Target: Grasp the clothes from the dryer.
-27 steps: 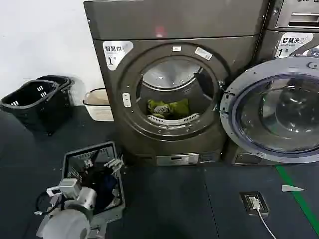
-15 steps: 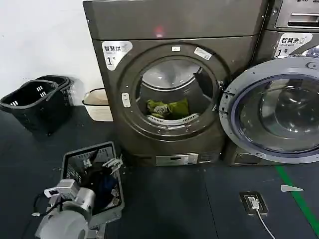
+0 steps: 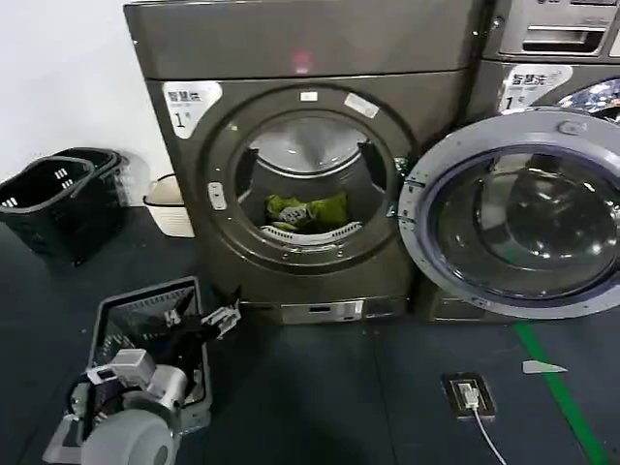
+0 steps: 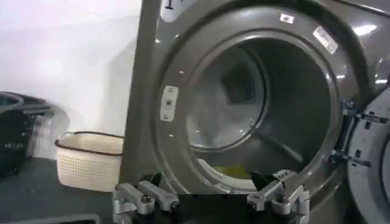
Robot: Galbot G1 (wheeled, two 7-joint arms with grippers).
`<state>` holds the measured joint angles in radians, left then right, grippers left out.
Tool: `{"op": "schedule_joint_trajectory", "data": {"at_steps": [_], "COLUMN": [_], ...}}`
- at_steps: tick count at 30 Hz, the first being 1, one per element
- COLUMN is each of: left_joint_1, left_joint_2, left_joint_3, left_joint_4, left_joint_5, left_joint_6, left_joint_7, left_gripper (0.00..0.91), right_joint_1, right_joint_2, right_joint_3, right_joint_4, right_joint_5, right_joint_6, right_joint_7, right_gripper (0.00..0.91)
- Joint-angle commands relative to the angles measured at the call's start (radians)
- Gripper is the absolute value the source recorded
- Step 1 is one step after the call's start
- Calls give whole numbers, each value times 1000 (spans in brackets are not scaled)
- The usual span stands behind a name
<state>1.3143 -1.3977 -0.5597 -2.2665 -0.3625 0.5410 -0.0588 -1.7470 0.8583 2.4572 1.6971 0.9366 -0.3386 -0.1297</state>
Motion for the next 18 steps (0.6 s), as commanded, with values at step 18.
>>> {"op": "schedule_joint_trajectory", "data": {"at_steps": [18], "left_joint_1": [6], "left_joint_2": [13], "left_joint_3": [-10], "left_joint_4": [-7], "left_joint_5": [7], "left_joint_6": [-2], "left_joint_7": [14], "left_gripper": [907], "right_joint_1": [-3], "right_joint_2": [4], "right_joint_3": [0], "right_joint_4": [4], "right_joint_5": [7], "right_joint_6": [3], "right_joint_7": [-6], "right_gripper": [907]}}
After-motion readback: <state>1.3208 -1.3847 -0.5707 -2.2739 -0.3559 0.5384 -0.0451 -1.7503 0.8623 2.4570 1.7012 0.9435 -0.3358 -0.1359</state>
